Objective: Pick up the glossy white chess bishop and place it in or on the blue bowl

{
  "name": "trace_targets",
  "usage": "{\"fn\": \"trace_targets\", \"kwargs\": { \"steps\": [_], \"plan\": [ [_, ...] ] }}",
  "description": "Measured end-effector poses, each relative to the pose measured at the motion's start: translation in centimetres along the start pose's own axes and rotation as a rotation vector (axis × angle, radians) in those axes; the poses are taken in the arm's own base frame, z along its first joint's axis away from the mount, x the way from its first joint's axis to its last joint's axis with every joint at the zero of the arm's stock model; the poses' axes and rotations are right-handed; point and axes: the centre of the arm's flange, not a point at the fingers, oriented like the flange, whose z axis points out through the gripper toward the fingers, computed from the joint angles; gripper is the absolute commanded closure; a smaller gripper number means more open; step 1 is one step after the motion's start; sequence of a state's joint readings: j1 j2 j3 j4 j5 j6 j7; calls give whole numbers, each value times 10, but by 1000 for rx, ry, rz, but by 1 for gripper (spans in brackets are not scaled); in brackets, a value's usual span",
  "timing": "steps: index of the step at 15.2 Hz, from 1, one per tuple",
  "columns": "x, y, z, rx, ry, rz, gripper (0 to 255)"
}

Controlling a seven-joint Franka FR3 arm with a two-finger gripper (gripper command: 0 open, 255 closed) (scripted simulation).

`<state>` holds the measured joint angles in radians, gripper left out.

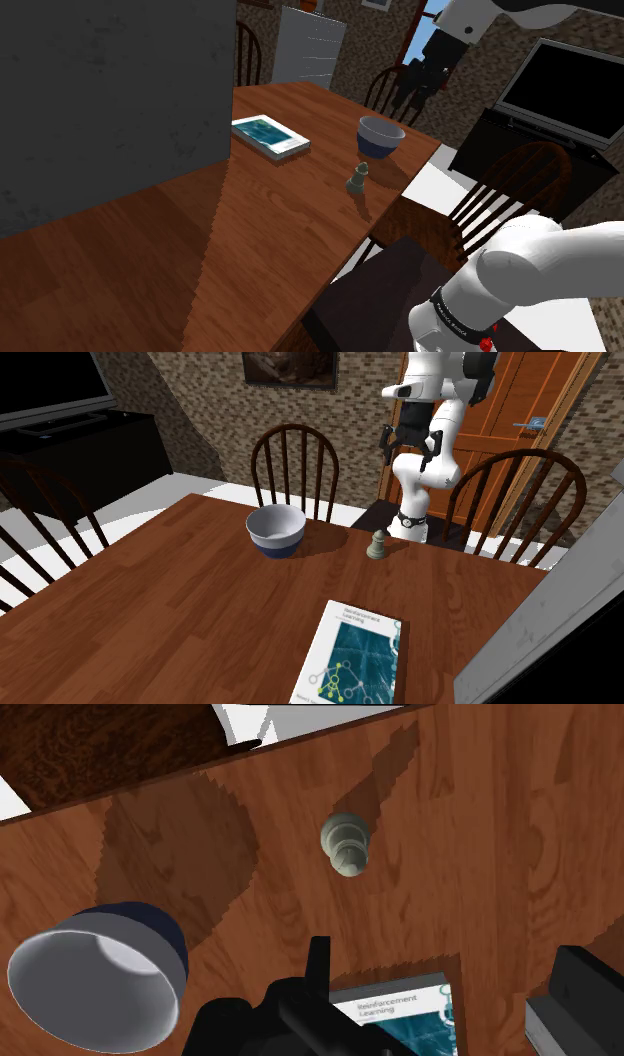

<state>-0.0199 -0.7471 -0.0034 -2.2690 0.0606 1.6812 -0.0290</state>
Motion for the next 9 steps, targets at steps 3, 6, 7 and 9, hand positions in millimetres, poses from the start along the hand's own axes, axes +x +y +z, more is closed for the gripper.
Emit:
{"fn": "trace_targets", "kwargs": {
  "steps": [3, 6, 7, 9],
  "plan": [
    [7, 0, 17, -3, -28, -13, 0],
    [28, 7, 52, -10, -92, -42, 0],
    [32, 7, 65, -12, -114, -53, 0],
    [43, 8, 90, -17, -160, -75, 0]
  ]
}}
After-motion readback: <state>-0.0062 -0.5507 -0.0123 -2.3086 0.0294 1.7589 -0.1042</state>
